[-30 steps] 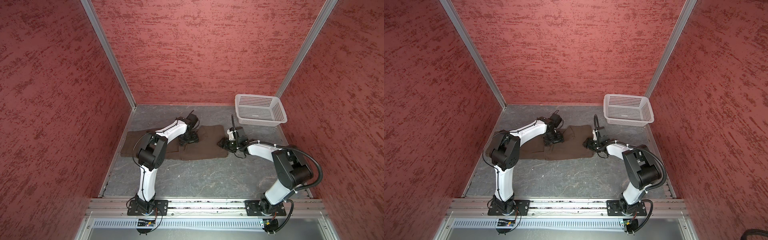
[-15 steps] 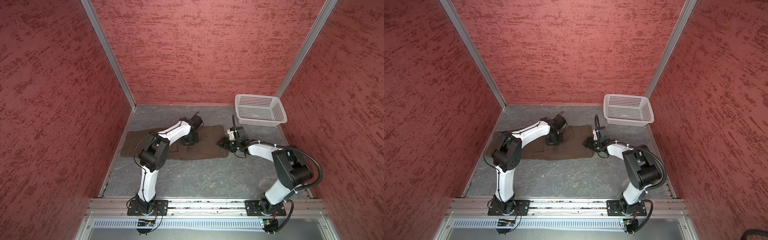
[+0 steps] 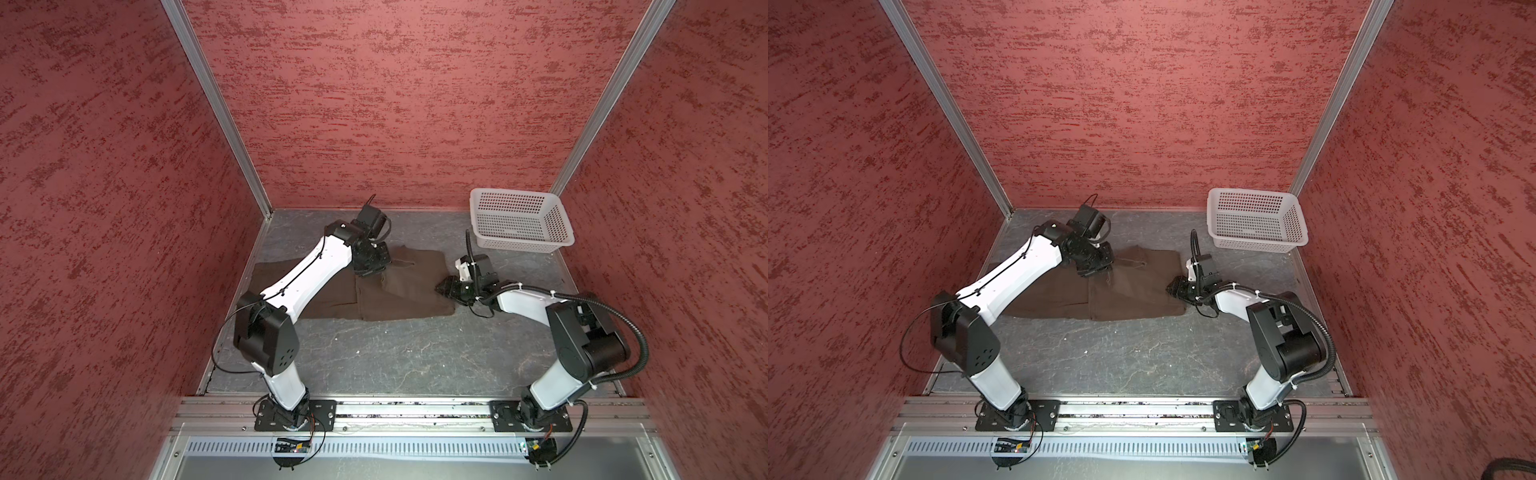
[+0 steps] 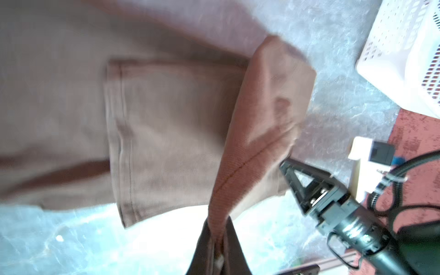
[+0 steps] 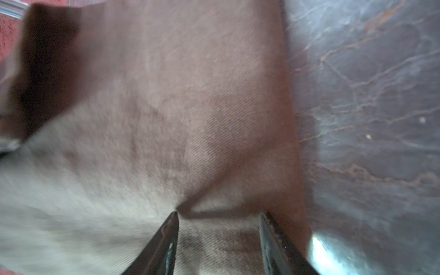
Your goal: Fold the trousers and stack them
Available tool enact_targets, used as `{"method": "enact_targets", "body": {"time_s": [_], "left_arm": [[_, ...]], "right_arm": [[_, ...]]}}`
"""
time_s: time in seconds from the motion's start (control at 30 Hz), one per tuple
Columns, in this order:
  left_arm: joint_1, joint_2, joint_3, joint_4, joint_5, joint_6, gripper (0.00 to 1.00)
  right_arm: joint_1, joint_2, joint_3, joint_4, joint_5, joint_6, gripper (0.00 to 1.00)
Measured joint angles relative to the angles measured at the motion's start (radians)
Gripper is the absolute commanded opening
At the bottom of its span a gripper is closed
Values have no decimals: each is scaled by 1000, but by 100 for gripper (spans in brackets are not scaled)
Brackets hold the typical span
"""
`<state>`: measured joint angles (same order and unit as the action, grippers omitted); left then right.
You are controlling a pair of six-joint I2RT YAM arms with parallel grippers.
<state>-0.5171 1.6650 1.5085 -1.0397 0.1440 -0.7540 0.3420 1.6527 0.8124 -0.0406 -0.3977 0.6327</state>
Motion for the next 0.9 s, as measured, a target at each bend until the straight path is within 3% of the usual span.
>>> {"method": "enact_targets", "body": {"time_s": [0.07,0.1,0.17,0.2,0.37,0.5,0.67,0.9], "left_arm": [[-6,-41,-140,15,15,-35,15],[-8,-47,-209,23,19,-51,24],[3,-39,-326,40,20,-76,57],[15,-30,-372,44,21,-89,62],[94,-2,-428,58,25,-105,68],[114,-2,-266,26,-5,-77,71],[42,38,1,39,-51,-20,75],[-84,362,256,10,-70,50,82]], "right_arm": [[0,0,3,-11,1,-13,57],[0,0,4,-12,2,-18,58],[0,-2,4,-16,5,-23,58],[-1,-3,4,-16,6,-25,58],[-3,-6,13,-45,11,-47,58],[-4,-25,13,-61,30,-53,59],[-5,-31,13,-58,31,-54,55],[-6,-45,2,-58,35,-47,56]]}}
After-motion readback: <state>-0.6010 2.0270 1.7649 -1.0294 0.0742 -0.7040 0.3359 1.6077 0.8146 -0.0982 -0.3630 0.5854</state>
